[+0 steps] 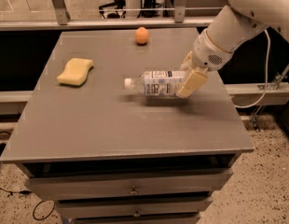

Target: Move blue plastic bottle near sponge

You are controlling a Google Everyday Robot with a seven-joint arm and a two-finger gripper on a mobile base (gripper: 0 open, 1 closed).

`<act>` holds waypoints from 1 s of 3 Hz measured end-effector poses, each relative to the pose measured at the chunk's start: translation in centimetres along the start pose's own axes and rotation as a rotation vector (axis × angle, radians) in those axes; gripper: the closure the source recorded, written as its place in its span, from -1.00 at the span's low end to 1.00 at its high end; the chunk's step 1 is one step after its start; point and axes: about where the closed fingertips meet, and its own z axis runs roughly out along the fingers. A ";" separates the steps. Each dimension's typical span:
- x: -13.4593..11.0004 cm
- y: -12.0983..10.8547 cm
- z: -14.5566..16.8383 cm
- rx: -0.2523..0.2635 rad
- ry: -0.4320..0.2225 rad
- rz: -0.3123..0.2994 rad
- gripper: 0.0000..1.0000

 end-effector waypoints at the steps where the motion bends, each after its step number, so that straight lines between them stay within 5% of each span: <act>1: -1.8 -0.4 -2.3 0.072 -0.023 0.004 1.00; 3: -2.2 -1.0 -2.0 0.113 -0.035 0.047 1.00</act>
Offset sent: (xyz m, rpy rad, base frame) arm 0.0018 0.0040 0.0223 0.0129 -0.0512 -0.0255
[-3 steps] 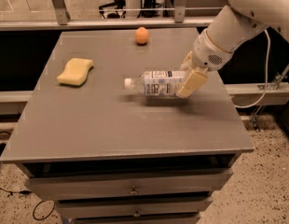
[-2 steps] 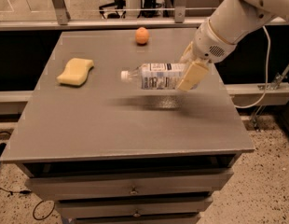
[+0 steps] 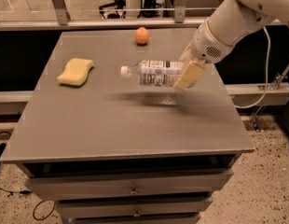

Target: Move blue plastic bottle near sponge

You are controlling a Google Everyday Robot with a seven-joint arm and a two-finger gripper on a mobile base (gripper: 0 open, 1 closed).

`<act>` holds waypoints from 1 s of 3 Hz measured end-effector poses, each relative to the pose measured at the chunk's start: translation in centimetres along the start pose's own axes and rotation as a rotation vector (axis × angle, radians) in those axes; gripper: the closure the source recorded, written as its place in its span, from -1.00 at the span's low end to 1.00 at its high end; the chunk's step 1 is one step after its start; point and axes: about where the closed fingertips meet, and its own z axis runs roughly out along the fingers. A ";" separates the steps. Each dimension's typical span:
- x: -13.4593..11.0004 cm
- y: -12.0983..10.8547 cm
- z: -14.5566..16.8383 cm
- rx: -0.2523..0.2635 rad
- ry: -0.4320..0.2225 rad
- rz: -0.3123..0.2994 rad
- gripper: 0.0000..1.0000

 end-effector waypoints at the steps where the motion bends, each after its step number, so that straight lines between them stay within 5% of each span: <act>1: -1.0 -1.1 0.6 0.054 -0.021 0.061 1.00; 3: -5.4 -5.7 2.7 0.116 -0.055 0.100 1.00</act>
Offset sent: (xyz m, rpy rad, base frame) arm 0.0788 0.0542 0.0205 0.0778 -0.0922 -0.1432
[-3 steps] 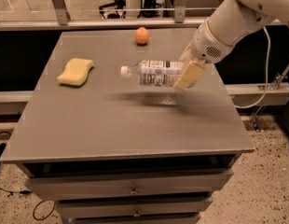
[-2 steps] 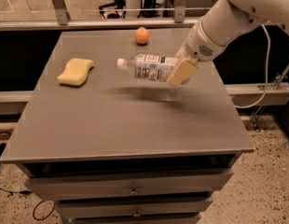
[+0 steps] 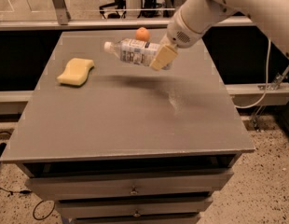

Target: Move blue plastic bottle near sponge

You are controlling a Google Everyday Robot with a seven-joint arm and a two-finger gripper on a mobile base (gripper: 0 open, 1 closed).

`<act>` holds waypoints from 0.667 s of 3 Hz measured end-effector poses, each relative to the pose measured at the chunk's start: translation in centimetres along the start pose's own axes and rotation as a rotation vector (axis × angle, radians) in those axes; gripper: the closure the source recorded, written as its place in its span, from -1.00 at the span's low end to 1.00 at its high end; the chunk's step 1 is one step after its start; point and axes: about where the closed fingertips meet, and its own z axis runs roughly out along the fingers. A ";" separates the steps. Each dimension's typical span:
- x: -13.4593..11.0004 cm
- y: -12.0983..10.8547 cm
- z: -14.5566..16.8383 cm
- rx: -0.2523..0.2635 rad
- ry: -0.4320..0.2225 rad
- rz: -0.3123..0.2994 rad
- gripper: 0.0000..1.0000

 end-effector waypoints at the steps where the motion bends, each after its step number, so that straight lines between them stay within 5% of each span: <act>1: -2.7 -1.9 1.8 0.007 -0.022 0.010 1.00; 2: -5.6 -2.7 4.7 -0.013 -0.059 0.013 1.00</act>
Offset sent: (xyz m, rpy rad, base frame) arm 0.0899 0.1053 -0.0093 0.1244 -0.0005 0.0329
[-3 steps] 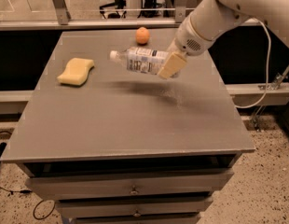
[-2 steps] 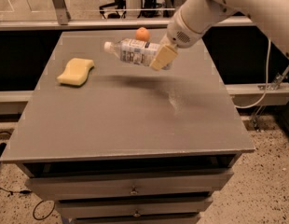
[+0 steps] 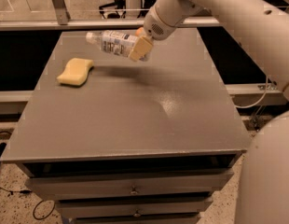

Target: Move blue plastic bottle near sponge

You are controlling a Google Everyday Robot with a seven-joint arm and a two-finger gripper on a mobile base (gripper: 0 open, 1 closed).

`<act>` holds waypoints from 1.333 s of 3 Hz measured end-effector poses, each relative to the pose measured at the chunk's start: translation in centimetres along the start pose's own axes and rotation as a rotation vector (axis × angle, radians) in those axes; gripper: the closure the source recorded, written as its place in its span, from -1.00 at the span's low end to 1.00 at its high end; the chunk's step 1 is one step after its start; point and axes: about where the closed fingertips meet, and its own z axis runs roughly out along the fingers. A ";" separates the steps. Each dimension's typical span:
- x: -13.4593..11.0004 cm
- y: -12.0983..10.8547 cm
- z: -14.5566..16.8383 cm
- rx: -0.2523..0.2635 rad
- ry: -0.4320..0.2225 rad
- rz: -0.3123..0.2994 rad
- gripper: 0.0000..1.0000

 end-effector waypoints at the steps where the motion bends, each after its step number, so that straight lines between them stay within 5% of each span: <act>1: -2.8 -1.1 4.8 -0.029 -0.039 0.000 1.00; 2: -4.0 -1.6 7.6 -0.048 -0.054 0.000 1.00; 3: -4.3 -1.6 9.6 -0.065 -0.050 0.009 0.67; 4: -4.6 -1.0 10.4 -0.075 -0.051 0.028 0.03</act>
Offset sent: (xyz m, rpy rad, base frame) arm 0.0732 0.0827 -0.0408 0.0800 0.0180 0.0504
